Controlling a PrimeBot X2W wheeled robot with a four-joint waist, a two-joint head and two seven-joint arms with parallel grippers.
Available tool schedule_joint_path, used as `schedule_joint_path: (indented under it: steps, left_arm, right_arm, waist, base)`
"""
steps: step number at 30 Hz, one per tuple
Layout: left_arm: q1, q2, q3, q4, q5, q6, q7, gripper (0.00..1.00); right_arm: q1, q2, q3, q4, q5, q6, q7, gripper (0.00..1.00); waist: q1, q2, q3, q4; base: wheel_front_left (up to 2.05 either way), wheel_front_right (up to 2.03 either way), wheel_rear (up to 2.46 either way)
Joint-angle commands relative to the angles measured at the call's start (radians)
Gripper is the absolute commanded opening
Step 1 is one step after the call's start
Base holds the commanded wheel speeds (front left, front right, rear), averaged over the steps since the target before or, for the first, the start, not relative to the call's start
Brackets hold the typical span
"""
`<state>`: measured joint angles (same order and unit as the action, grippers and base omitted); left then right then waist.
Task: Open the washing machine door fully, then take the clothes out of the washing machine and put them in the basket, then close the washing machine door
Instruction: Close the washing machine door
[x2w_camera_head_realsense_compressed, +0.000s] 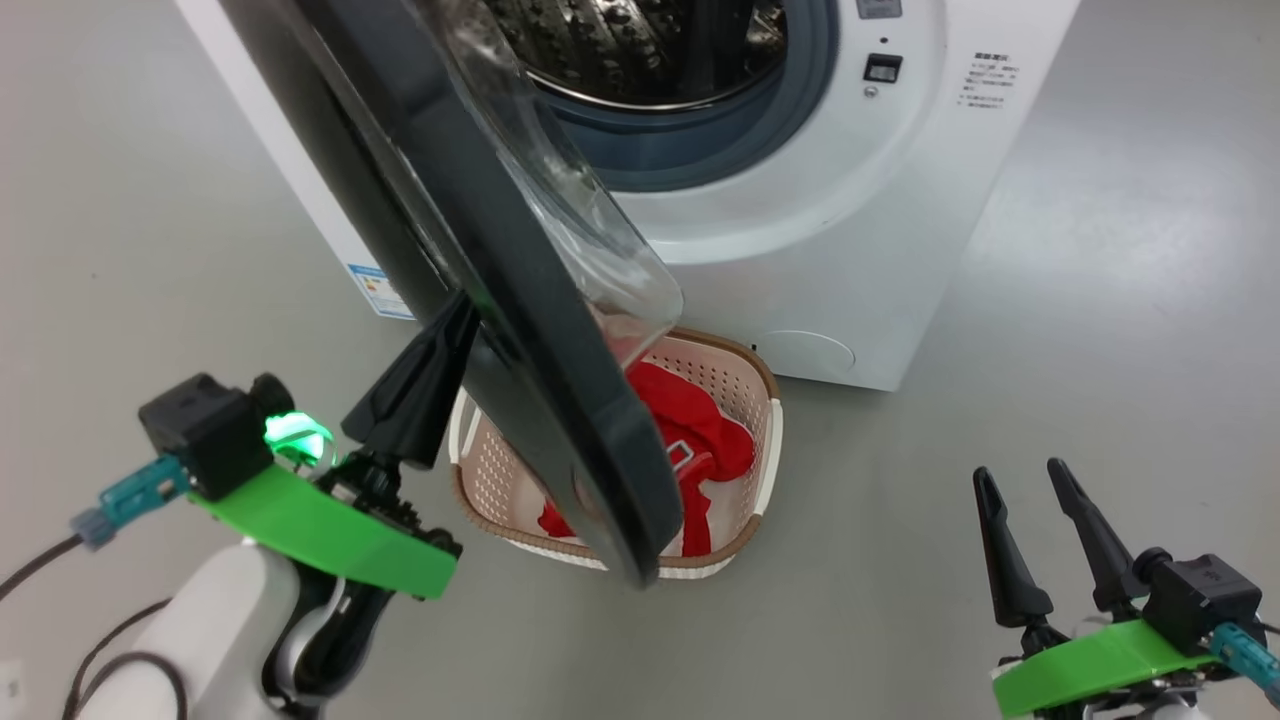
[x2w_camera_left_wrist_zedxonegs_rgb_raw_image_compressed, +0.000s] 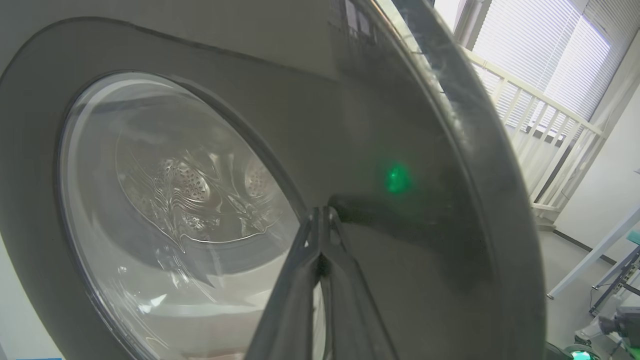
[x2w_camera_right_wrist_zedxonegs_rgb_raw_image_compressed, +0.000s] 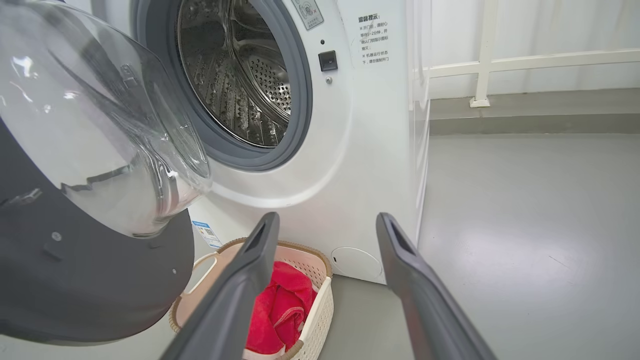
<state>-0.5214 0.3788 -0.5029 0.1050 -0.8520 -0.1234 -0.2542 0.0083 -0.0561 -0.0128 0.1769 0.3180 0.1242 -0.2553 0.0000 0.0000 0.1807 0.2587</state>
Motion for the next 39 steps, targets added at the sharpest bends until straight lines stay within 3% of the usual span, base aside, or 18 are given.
schedule_joint_path:
  steps: [1,10,20,39]
  left_arm:
    - [-0.08,0.011,0.015,-0.002,0.019,-0.007,-0.008,0.0]
    - [-0.22,-0.02,0.003,0.098,0.024,-0.007,-0.008,0.0]
    - [-0.369,-0.002,-0.01,0.192,0.017,-0.007,-0.008,0.0]
    - [-0.606,-0.004,0.039,0.393,0.016,-0.007,-0.008,0.0]
  right_arm:
    - [-0.05,-0.002,0.028,-0.031,0.009,0.007,-0.006,1.0]
    - [-0.088,0.003,0.022,-0.037,0.014,0.007,-0.006,1.0]
    - [-0.126,0.005,0.02,-0.043,0.035,0.007,-0.006,1.0]
    - [-0.181,0.006,0.025,-0.05,0.067,0.007,-0.006,1.0]
  waist:
    - [0.0,0.0,0.03,-0.032]
    - [0.0,0.0,0.096,-0.112]
    - [0.0,0.0,0.165,-0.198]
    - [0.0,0.0,0.246,-0.275]
  base:
    - [0.0,0.0,0.0]
    - [0.0,0.0,0.0]
    - [0.0,0.0,0.0]
    - [0.0,0.0,0.0]
